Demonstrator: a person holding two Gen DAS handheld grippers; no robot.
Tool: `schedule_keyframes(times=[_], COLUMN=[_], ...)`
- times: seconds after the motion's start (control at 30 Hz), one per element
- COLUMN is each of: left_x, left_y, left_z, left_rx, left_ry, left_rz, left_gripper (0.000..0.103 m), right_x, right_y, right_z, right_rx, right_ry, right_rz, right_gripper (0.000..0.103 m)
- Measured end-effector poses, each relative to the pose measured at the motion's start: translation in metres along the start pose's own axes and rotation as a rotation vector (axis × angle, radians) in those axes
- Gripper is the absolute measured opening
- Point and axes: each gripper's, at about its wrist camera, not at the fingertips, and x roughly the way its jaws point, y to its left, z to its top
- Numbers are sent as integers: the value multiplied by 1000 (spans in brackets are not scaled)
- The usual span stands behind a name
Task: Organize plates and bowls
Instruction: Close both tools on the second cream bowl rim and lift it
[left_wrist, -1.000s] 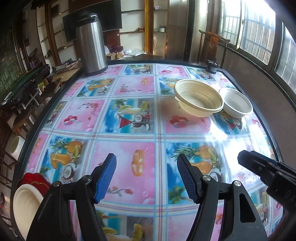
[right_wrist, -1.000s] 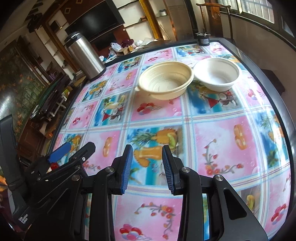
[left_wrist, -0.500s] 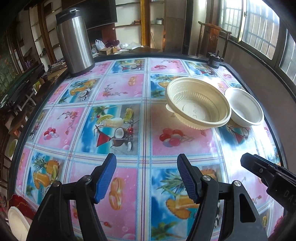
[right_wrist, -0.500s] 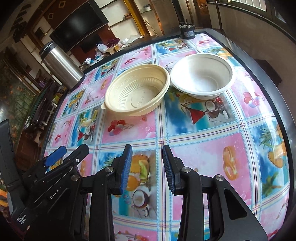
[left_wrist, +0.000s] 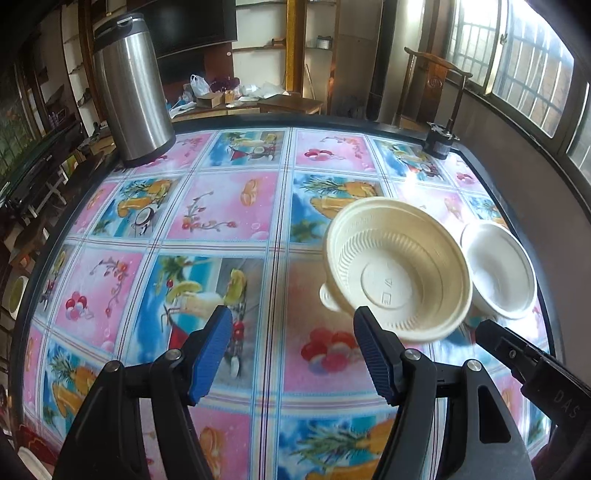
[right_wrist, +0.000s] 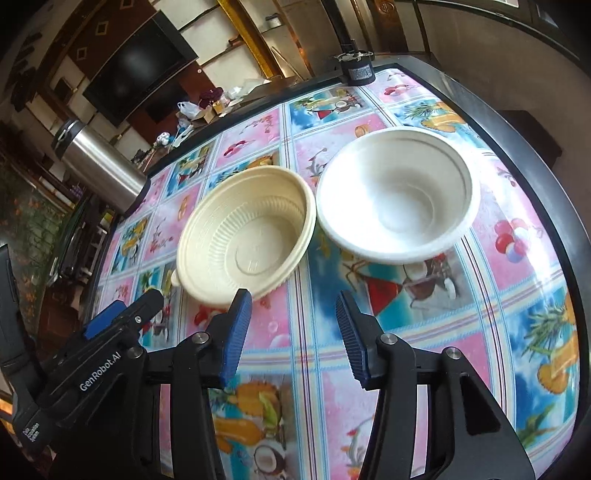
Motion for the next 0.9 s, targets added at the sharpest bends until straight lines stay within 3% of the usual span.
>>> schedule_keyframes(times=[0.2,0.53,0.57,0.7,0.73,0.77,0.83,0.9], left_x=[26,56,58,61,60,60,63,64], left_y=[-8,-14,-15,-17,-18,-19,-22,-22], left_z=[14,27,28,29,28,29,27,24], left_rx=[0,-36,-38,-29,-25,-24,-15,-11], left_ry=[43,116,118,110,102,98,126,145], left_rz=[16,-16,-15,-14,-23,-20,-23,-38], left_gripper=[68,68,68,68,64,44,19,18], right_x=[19,44,45,46,46,45,43,40], right_y=[-6,-4,-4,-4,-3,-2,0,0], right_z=[17,29,29,30,30,30,28,26], right_rx=[54,20,15,-4,-9,-16,-27,-39], right_ry=[14,39,38,27,28,27,25,16], right_rz=[63,72,72,77,79,81,86,73], right_gripper=[47,47,45,18,17,17,16,16])
